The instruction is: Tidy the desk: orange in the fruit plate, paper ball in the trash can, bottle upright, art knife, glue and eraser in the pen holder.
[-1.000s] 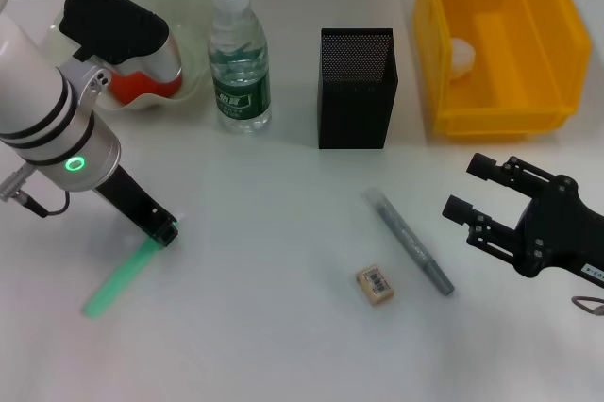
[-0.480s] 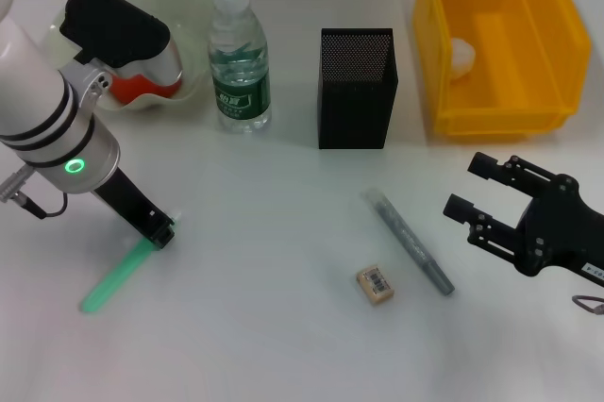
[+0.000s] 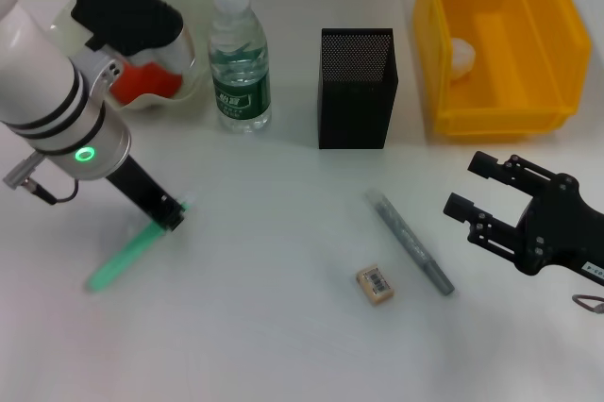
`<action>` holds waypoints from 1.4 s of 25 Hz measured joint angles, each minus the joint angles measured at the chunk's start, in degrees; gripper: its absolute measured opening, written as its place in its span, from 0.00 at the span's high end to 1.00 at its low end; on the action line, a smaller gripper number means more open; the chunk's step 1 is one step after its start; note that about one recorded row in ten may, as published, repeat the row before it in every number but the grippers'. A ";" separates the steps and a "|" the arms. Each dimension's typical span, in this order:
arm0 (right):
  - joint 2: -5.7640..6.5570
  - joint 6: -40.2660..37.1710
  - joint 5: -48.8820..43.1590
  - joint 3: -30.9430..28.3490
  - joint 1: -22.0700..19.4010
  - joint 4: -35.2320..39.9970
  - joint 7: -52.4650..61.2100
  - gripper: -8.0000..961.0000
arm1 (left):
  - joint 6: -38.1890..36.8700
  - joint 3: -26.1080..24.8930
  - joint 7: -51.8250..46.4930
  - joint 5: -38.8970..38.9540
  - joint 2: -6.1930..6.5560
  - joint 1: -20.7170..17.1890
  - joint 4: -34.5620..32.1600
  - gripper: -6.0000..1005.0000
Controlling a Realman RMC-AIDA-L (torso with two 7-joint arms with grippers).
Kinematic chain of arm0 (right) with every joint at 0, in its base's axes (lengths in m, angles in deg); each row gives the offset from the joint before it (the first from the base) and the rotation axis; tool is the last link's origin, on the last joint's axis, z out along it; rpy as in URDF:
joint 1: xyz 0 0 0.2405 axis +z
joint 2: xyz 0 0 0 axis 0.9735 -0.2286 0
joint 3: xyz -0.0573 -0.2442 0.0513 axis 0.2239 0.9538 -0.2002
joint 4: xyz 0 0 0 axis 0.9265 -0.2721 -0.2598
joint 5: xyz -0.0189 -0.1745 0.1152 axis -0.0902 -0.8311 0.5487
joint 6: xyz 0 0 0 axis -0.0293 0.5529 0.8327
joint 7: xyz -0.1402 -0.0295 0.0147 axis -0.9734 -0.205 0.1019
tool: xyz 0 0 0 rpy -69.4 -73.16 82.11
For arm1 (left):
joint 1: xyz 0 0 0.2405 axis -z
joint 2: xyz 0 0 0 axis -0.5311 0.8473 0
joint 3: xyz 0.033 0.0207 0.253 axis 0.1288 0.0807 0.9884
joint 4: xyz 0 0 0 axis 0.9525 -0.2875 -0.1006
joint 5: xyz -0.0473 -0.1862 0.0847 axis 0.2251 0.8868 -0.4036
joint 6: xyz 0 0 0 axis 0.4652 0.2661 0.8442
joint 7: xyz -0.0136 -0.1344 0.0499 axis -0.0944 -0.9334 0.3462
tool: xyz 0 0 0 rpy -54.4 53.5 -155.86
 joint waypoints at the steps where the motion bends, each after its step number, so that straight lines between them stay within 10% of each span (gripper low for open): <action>1: 0.00 0.00 0.00 -0.09 -0.05 0.00 0.00 0.32 | -0.05 0.00 0.09 0.83 0.00 -0.18 -1.55 0.81; 11: 0.00 0.20 0.00 -0.16 -0.56 -1.00 0.10 0.32 | 1.49 -0.26 3.53 15.95 0.21 -2.06 -15.24 0.81; 20: -0.01 2.00 -0.01 0.27 -0.02 -3.13 0.10 0.32 | 22.41 -0.01 24.10 42.48 0.17 -9.65 -16.05 0.81; 27: -0.21 2.31 0.14 0.28 0.39 -4.80 0.63 0.32 | 34.00 1.98 50.48 71.63 0.08 -18.14 -8.20 0.81; 35: -0.33 3.95 0.03 0.27 1.61 -6.89 0.82 0.33 | 37.43 8.25 74.10 95.70 0.00 -17.01 5.31 0.81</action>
